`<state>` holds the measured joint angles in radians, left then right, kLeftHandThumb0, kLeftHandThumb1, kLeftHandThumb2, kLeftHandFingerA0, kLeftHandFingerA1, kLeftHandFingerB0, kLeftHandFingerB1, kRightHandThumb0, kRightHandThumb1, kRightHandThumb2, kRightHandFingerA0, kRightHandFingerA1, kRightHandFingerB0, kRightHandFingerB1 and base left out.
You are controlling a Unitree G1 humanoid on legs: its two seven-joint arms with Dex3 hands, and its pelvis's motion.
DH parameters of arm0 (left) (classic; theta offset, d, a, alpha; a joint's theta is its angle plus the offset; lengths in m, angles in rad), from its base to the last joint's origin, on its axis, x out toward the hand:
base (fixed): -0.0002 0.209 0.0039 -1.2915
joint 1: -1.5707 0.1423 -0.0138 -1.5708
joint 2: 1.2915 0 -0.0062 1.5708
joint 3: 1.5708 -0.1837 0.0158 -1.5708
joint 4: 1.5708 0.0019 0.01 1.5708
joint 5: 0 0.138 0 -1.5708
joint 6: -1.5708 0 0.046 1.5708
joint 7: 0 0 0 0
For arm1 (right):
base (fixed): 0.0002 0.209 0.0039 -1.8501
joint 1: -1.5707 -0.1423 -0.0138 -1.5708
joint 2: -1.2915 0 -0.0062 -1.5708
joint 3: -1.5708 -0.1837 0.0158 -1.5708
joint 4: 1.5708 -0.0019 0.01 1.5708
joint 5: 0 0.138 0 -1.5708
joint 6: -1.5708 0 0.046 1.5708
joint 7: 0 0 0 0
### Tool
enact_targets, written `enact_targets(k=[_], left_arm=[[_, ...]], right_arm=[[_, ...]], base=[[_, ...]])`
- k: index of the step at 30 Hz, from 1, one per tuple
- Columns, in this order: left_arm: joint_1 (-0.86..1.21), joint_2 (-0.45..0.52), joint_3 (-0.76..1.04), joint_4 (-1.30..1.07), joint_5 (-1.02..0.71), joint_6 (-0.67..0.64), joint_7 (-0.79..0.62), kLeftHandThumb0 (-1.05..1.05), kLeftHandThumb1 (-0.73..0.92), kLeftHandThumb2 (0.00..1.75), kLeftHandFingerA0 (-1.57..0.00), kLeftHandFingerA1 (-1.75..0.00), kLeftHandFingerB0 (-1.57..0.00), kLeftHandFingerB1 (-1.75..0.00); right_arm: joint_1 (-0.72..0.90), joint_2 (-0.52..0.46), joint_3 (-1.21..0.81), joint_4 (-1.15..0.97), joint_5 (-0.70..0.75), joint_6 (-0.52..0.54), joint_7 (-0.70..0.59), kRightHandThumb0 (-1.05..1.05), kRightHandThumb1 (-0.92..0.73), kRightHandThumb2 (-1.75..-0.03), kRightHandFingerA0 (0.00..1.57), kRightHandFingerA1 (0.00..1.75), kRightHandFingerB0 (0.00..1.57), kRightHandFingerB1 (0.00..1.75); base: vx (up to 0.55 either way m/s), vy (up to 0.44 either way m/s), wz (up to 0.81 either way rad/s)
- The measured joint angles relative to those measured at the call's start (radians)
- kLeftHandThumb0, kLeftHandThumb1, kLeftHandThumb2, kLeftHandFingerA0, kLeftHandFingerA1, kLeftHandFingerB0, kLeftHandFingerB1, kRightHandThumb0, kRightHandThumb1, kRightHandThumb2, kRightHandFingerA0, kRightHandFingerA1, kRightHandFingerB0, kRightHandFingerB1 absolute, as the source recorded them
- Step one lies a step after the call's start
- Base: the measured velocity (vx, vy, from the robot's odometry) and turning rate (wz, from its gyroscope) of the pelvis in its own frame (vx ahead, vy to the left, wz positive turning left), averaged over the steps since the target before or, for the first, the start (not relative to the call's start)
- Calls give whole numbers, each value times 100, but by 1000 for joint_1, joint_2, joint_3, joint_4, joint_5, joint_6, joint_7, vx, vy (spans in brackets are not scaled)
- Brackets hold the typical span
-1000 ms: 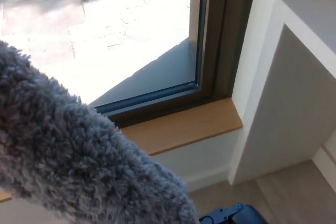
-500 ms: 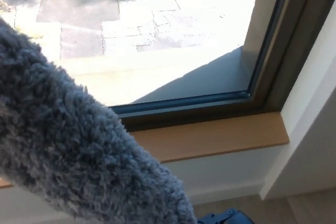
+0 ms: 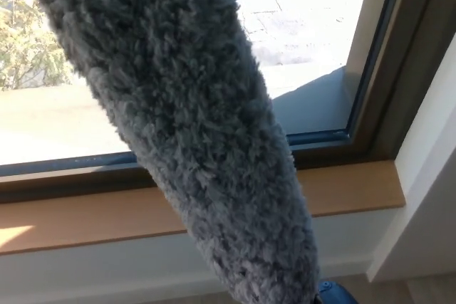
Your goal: Pick up a grey duster using the right hand and walk towards the window and then clean the window using the duster
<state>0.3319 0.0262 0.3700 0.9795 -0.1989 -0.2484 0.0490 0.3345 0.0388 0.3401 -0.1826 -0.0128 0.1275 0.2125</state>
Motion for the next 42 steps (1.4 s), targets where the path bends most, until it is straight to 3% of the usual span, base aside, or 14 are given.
enact_targets(k=[1, 3, 4, 6, 7, 11, 12, 18, 19, 21, 24, 32, 42], left_arm=[[0, -3, 3, -1, -2, 0, 0, -3, 69, 88, -85, -117, -77, -92], [0, -7, 11, -4, -7, 0, -1, -3, 69, 88, -85, -117, -77, -92], [1, -7, 13, -4, -9, 0, -1, -3, 70, 86, -86, -115, -76, -87], [5, -8, 16, -5, -11, 0, -1, -2, 70, 85, -84, -114, -76, -87], [7, -8, 16, -5, -11, 1, -1, -1, 69, 88, -86, -115, -77, -90], [8, 9, 29, -9, -14, 7, -2, -1, 69, 88, -86, -115, -77, -90], [9, 10, 30, -9, -15, 7, -2, 0, 66, 92, -88, -113, -78, -89], [11, 7, 30, -2, -15, 7, -2, -1, 68, 87, -87, -114, -78, -88], [11, 7, 31, 0, -15, 7, -2, 1, 65, 95, -89, -116, -78, -91], [12, 6, 33, -3, -16, 7, -2, -3, 70, 89, -83, -112, -76, -86], [5, 2, 34, 3, -16, 7, -2, -5, 69, 87, -88, -114, -77, -88], [0, -15, 34, 6, -17, 7, -4, -3, 69, 85, -83, -114, -75, -85], [11, -5, 40, -3, -17, 10, -1, -4, 69, 86, -85, -117, -77, -88]], right_arm=[[-5, 2, -1, 5, 5, 1, 2, 24, -22, -113, 147, 136, 144, 132], [-16, 5, 0, 12, 13, 7, 3, 24, -22, -113, 147, 136, 144, 132], [-20, 5, 0, 12, 15, 10, 3, 58, -4, -149, 148, 135, 134, 122], [-28, 6, 1, 17, 20, 13, 4, 48, 3, -152, 146, 134, 138, 123], [-31, 6, 0, 20, 22, 15, 4, 71, 2, -162, 148, 136, 138, 123], [-43, 11, 9, 27, 24, 19, 11, 71, 2, -162, 148, 136, 138, 123], [-44, 12, 9, 28, 24, 19, 12, 26, -19, -113, 149, 139, 146, 134], [-60, 15, -20, 25, 41, 50, 15, 26, -19, -113, 149, 139, 146, 134], [-61, 15, -23, 25, 44, 57, 15, 26, -16, -112, 150, 140, 147, 135], [-69, 16, -30, 28, 49, 68, 15, 28, -18, -113, 151, 140, 148, 135], [-88, 18, -45, 30, 59, 95, 15, 29, -21, -114, 150, 140, 148, 135], [-106, 5, -60, 17, 69, 139, 15, 30, -23, -114, 148, 138, 146, 133], [-117, 20, -57, 30, 83, 158, 16, 31, -24, -115, 152, 141, 149, 136]], base=[[0, 0, 0], [52, 111, 4], [69, 180, 4], [108, 262, 1], [104, 287, 96], [175, 272, 0], [112, 178, 7], [116, 60, 10], [123, -66, 12], [124, -124, 9], [142, -143, 0], [83, -46, 1], [-5, 229, 0]])
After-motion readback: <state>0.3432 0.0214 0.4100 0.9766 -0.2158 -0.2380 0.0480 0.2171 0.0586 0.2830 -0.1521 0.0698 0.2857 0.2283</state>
